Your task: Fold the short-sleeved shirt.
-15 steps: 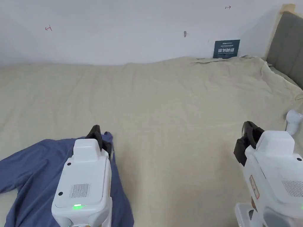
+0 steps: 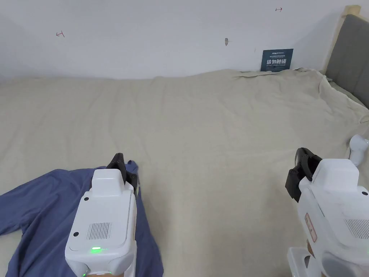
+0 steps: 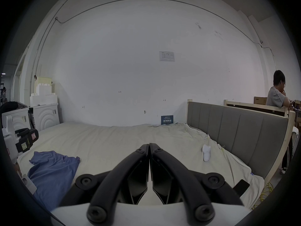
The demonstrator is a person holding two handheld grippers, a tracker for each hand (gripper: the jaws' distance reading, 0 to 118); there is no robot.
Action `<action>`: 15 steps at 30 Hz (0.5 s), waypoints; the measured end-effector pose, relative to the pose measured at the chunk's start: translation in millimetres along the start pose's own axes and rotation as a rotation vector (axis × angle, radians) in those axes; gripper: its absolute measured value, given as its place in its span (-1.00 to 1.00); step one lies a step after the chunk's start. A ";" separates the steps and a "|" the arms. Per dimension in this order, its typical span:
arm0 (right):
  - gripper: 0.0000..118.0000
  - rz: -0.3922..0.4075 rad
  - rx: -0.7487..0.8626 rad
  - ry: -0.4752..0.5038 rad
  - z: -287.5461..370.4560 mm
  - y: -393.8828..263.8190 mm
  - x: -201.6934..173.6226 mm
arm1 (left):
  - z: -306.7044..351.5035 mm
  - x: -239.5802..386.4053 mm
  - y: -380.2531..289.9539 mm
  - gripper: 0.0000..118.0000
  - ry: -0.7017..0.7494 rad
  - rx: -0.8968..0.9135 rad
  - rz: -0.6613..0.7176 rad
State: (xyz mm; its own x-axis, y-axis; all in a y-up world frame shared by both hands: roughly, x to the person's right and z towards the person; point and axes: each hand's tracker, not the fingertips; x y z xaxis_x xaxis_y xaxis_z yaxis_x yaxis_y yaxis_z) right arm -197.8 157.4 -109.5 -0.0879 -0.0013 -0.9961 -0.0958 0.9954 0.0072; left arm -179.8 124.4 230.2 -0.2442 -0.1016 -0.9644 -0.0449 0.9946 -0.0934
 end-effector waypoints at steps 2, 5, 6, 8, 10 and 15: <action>-0.97 0.001 0.000 -0.001 -0.1 0.2 -0.1 | 0.3 -0.3 0.4 -1.00 0.001 0.002 0.001; -0.97 0.003 0.002 0.000 -0.2 1.0 -0.6 | 0.2 -0.9 1.5 -1.00 0.002 0.004 0.001; -0.97 0.005 0.003 0.000 -0.2 1.4 -1.0 | 0.1 -1.3 1.8 -1.00 0.001 0.003 0.003; -0.97 0.032 0.006 -0.009 0.0 3.2 -4.0 | 0.1 -2.4 3.3 -1.00 -0.006 0.002 0.017; -0.97 0.122 0.021 -0.042 1.6 7.1 -10.9 | 0.1 -5.5 7.6 -1.00 -0.025 -0.009 0.104; -0.97 0.523 0.132 -0.163 11.3 11.0 -43.5 | -4.8 -41.5 12.4 -1.00 -0.221 -0.057 0.752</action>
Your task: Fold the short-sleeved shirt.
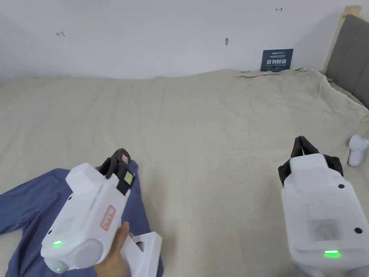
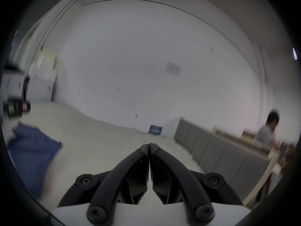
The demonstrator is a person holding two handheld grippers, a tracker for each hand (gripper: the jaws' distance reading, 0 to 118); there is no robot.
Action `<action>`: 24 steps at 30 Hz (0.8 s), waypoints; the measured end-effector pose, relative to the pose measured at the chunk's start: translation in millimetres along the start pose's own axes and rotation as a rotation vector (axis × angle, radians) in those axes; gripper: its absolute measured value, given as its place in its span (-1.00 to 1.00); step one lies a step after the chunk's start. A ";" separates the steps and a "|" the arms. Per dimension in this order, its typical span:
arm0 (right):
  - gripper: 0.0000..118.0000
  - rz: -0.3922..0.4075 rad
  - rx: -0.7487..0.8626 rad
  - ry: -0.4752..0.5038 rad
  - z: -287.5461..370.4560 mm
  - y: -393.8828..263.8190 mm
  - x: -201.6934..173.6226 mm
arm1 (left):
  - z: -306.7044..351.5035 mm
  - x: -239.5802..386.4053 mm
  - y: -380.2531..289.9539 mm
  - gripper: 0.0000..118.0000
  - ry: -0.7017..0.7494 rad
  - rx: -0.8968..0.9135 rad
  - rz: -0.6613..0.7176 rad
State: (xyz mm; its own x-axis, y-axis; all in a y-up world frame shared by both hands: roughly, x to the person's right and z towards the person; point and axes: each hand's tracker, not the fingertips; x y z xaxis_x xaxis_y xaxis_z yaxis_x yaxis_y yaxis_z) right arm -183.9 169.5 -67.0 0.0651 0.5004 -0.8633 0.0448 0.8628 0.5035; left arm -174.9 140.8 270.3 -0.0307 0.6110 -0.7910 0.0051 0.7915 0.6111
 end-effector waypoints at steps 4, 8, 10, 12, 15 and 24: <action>-0.98 0.307 0.139 -0.111 10.5 0.9 -19.7 | 4.4 -26.6 -0.7 -1.00 -0.095 0.042 0.472; -0.98 0.378 0.214 -0.129 14.4 -1.1 -22.7 | 1.0 -46.9 -4.3 -1.00 -0.097 0.042 0.566; -0.98 0.283 0.167 -0.087 12.0 5.5 -15.6 | -0.2 -43.3 0.5 -1.00 -0.056 0.037 0.404; -0.98 0.155 0.107 -0.059 8.3 8.3 -8.4 | 0.5 -21.6 7.5 -1.00 -0.004 0.028 0.153; -0.98 -0.093 0.022 0.029 0.0 3.8 8.0 | -1.9 6.4 6.1 -1.00 0.086 0.052 -0.263; -0.98 -0.479 -0.130 0.162 -12.0 -11.5 27.3 | -3.3 32.6 -30.6 -1.00 0.203 0.080 -0.835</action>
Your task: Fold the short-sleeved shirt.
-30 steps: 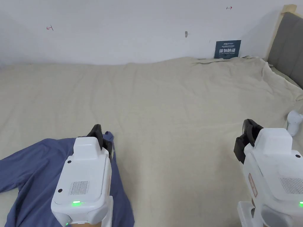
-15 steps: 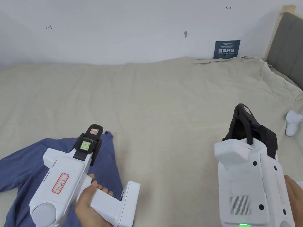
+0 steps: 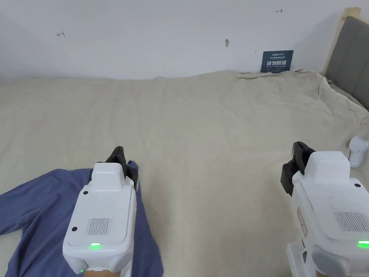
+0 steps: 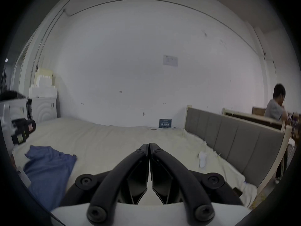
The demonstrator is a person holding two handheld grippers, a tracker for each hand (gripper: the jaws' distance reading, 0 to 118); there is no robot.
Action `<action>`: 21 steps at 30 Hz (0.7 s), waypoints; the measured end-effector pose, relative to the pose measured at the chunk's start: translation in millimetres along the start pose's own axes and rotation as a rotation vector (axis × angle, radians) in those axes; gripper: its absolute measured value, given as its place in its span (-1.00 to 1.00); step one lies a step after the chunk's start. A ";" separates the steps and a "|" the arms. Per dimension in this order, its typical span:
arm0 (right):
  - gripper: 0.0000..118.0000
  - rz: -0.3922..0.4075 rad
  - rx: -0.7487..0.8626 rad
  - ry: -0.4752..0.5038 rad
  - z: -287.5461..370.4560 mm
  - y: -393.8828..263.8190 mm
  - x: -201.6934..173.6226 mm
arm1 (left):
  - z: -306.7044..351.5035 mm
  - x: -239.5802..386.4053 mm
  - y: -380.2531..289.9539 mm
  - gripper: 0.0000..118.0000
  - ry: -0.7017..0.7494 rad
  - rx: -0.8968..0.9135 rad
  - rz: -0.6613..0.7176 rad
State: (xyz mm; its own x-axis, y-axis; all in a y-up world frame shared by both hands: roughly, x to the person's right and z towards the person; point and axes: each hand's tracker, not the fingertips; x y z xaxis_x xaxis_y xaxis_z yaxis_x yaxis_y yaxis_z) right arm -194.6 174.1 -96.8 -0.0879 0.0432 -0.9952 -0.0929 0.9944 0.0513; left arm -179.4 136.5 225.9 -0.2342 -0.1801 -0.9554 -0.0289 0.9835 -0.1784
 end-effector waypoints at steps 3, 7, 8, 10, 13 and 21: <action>-0.98 0.001 -0.008 -0.005 -0.8 -2.4 -0.7 | 1.6 5.3 -0.2 -1.00 -0.011 -0.006 0.002; -0.98 -0.011 -0.019 -0.001 -0.1 -2.7 -0.4 | -0.5 3.0 -0.8 -1.00 -0.009 -0.010 0.022; -0.98 -0.013 -0.020 0.000 -0.1 -2.6 0.2 | -1.5 1.8 -0.5 -1.00 -0.010 -0.010 0.026; -0.98 -0.014 -0.019 0.001 0.3 -1.9 -0.2 | -1.7 1.4 0.2 -1.00 -0.011 -0.009 0.030; -0.98 -0.017 -0.021 0.004 -0.1 -1.6 0.7 | -1.7 1.2 1.5 -1.00 -0.011 -0.007 0.027; -0.98 -0.013 -0.021 0.004 0.2 0.4 -0.5 | -1.4 3.2 1.1 -1.00 -0.013 -0.009 0.015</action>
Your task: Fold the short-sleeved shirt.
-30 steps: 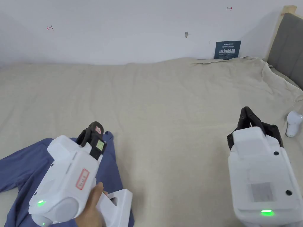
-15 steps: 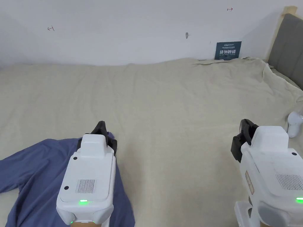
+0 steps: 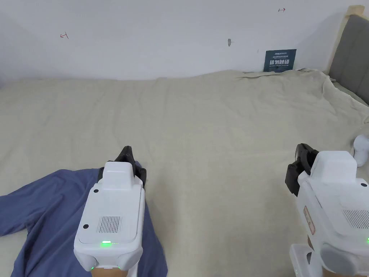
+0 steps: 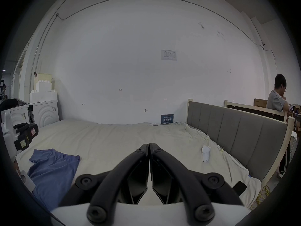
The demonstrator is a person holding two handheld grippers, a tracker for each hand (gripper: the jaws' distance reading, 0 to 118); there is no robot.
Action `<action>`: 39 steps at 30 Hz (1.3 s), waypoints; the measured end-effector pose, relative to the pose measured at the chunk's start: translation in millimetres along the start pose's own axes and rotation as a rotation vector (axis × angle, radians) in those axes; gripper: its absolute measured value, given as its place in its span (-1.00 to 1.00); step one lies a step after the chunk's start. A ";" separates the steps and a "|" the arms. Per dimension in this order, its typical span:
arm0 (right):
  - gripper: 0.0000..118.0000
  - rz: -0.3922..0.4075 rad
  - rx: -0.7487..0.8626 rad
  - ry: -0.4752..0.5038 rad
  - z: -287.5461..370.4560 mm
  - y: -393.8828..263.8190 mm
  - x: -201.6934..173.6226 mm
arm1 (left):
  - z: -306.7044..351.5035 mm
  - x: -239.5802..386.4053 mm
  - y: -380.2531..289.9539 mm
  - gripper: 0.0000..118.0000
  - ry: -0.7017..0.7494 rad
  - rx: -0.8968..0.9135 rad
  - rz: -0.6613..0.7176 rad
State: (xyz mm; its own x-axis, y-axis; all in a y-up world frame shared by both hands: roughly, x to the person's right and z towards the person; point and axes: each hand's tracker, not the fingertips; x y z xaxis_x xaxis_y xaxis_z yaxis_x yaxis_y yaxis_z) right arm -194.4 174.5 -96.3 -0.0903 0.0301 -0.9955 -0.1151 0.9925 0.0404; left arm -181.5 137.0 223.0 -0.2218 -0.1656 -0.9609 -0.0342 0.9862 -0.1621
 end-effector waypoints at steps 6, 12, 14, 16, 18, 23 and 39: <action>-0.98 0.002 0.003 0.001 0.7 1.4 0.1 | -0.1 -1.7 -1.7 -1.00 0.002 -0.003 0.006; -0.98 0.000 0.003 0.002 1.3 2.1 -0.3 | 1.5 -2.2 -0.4 -1.00 0.004 -0.001 0.003; -0.98 0.001 0.002 0.004 1.7 2.6 -0.8 | 1.6 -2.8 -0.3 -1.00 0.005 0.000 -0.001; -0.98 0.003 0.002 0.005 1.9 2.9 -1.2 | 1.5 -3.6 0.3 -1.00 0.005 0.002 0.000; -0.98 0.000 0.003 0.006 2.1 3.6 -1.1 | 1.5 -4.1 0.5 -1.00 0.008 0.004 -0.001; -0.98 0.002 0.006 0.006 2.4 5.0 -0.7 | 1.9 -4.4 2.3 -1.00 0.008 0.007 0.000; -0.98 0.028 0.031 0.100 -6.3 14.1 -36.0 | 18.5 -46.0 6.8 -1.00 0.108 0.010 0.004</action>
State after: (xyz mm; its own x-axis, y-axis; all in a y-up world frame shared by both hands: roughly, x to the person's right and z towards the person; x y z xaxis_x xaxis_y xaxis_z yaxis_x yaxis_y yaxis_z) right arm -199.0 186.6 -59.3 -0.1919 0.0478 -0.9803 -0.0809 0.9946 0.0644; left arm -153.5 151.3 261.9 -0.3257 -0.1598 -0.9319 -0.0235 0.9867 -0.1610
